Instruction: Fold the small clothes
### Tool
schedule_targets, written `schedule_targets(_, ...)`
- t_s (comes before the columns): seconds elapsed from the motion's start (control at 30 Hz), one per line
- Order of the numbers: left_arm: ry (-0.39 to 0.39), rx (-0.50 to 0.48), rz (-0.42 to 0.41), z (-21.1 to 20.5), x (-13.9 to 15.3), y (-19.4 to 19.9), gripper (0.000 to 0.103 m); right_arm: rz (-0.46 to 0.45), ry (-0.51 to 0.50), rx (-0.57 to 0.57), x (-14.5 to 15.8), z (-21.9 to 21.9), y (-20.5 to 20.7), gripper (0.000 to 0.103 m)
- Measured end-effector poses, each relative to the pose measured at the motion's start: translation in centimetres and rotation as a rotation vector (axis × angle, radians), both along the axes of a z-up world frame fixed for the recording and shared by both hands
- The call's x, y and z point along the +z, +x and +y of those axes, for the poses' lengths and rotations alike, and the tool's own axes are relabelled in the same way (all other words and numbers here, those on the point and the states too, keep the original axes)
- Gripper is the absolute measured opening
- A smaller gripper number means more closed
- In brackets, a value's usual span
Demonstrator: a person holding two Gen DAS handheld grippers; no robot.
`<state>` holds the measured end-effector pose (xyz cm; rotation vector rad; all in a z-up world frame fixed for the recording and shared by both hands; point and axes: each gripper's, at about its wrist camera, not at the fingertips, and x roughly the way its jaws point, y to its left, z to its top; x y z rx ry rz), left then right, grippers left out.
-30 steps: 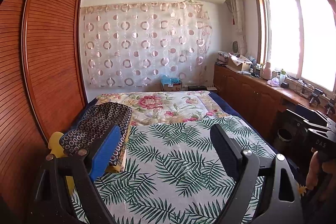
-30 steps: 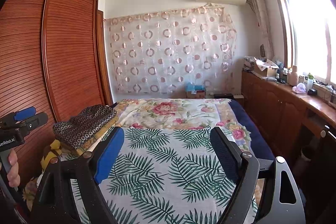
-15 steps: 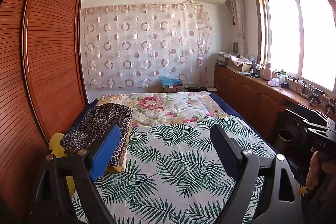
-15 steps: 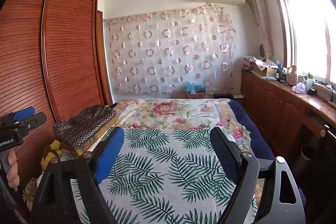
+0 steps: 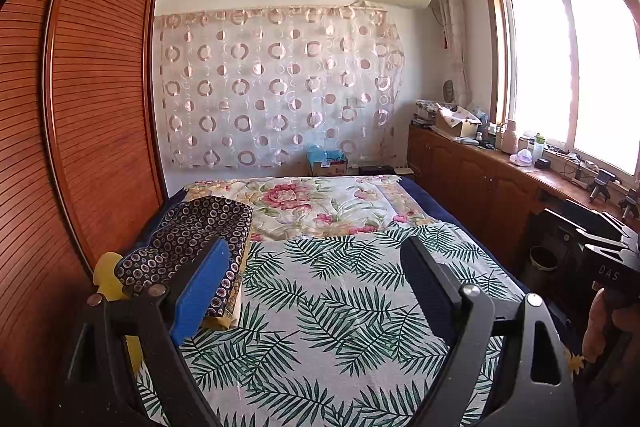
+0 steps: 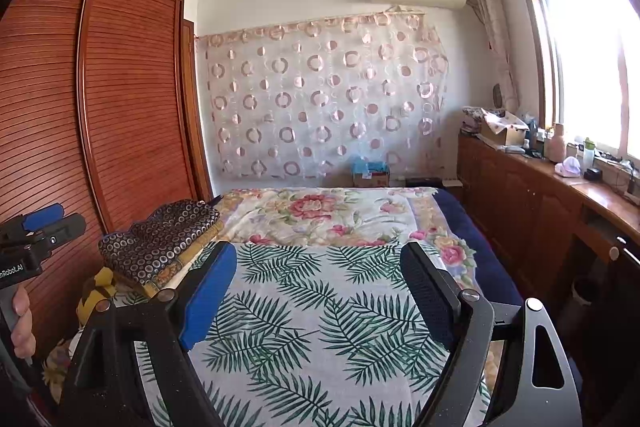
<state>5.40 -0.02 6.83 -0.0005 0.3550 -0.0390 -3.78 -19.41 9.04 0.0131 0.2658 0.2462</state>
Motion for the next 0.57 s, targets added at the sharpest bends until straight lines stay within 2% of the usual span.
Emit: schedule_targets(0.57,-0.003,0.0,-0.004,0.2,-0.04,-0.12,0.088,-0.004,-0.001,0.006,-0.07,-0.23,0.19,0.085)
